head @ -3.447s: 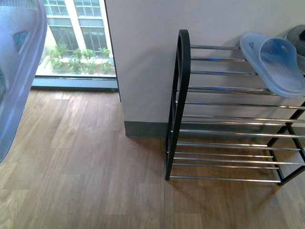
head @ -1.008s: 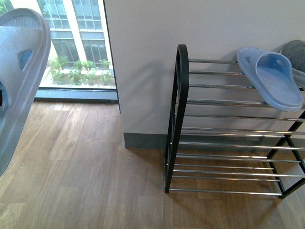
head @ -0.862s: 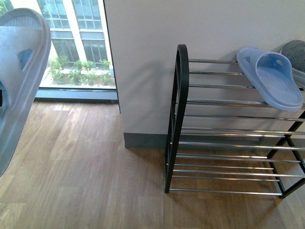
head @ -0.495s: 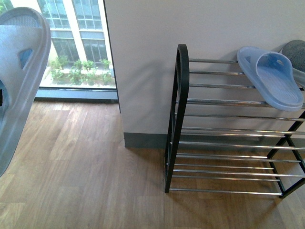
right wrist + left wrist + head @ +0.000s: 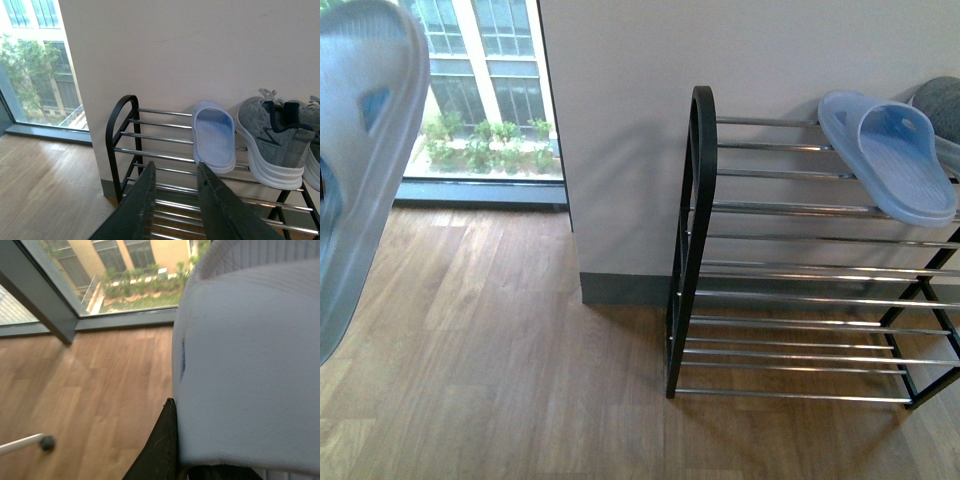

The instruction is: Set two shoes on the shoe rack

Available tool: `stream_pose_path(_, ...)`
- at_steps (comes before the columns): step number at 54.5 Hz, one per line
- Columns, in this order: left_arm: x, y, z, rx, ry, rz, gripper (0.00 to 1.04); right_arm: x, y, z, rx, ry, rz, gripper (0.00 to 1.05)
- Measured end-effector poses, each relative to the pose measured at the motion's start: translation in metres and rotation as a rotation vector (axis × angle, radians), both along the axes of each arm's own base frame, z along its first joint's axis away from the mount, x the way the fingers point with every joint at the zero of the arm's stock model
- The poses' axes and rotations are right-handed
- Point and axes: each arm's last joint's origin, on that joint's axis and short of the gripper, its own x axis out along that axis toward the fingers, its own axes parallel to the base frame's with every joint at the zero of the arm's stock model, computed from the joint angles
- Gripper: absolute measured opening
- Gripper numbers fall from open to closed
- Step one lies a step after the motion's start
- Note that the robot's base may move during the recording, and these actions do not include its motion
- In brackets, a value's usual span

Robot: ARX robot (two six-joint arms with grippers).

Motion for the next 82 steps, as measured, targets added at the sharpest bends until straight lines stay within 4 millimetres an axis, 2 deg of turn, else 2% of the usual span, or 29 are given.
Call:
stream_pose_path(4, 0.004, -0.004, 0.008, -0.168, -0.081, -0.034, 0.02, 0.0, 0.0, 0.0, 0.0, 0.0, 0.0, 0.41)
stream_pose_path(10, 0.019, -0.016, 0.022, -0.399, -0.084, -0.088, 0.02, 0.0, 0.0, 0.0, 0.0, 0.0, 0.0, 0.58)
stream_pose_path(15, 0.045, -0.035, 0.033, -0.582, -0.047, -0.139, 0.02, 0.0, 0.0, 0.0, 0.0, 0.0, 0.0, 0.72)
stream_pose_path(21, 0.073, -0.06, 0.039, -0.703, -0.005, -0.183, 0.02, 0.0, 0.0, 0.0, 0.0, 0.0, 0.0, 0.89)
stream_pose_path(24, 0.091, -0.079, 0.039, -0.759, 0.035, -0.202, 0.02, 0.0, 0.0, 0.0, 0.0, 0.0, 0.0, 0.97)
stream_pose_path(30, 0.13, -0.131, 0.027, -0.803, 0.178, -0.252, 0.02, 0.0, 0.0, 0.0, 0.0, 0.0, 0.0, 0.95)
stream_pose_path(35, 0.154, -0.172, 0.02, -0.804, 0.261, -0.283, 0.02, 0.0, 0.0, 0.0, 0.0, 0.0, 0.0, 0.95)
stream_pose_path(43, 0.177, -0.214, 0.021, -0.78, 0.306, -0.316, 0.02, 0.0, 0.0, 0.0, 0.0, 0.0, 0.0, 0.95)
stream_pose_path(53, 0.203, -0.251, 0.016, -0.71, 0.327, -0.318, 0.02, 0.0, 0.0, 0.0, 0.0, 0.0, 0.0, 0.95)
stream_pose_path(58, 0.214, -0.26, 0.014, -0.675, 0.299, -0.291, 0.02, 0.0, 0.0, 0.0, 0.0, 0.0, 0.0, 0.95)
stream_pose_path(69, 0.226, -0.268, 0.007, -0.657, 0.324, -0.278, 0.02, 0.0, 0.0, 0.0, 0.0, 0.0, 0.0, 0.95)
stream_pose_path(82, 0.22, -0.281, -0.027, -0.58, 0.424, -0.282, 0.02, 0.0, 0.0, 0.0, 0.0, -0.001, 0.0, 0.95)
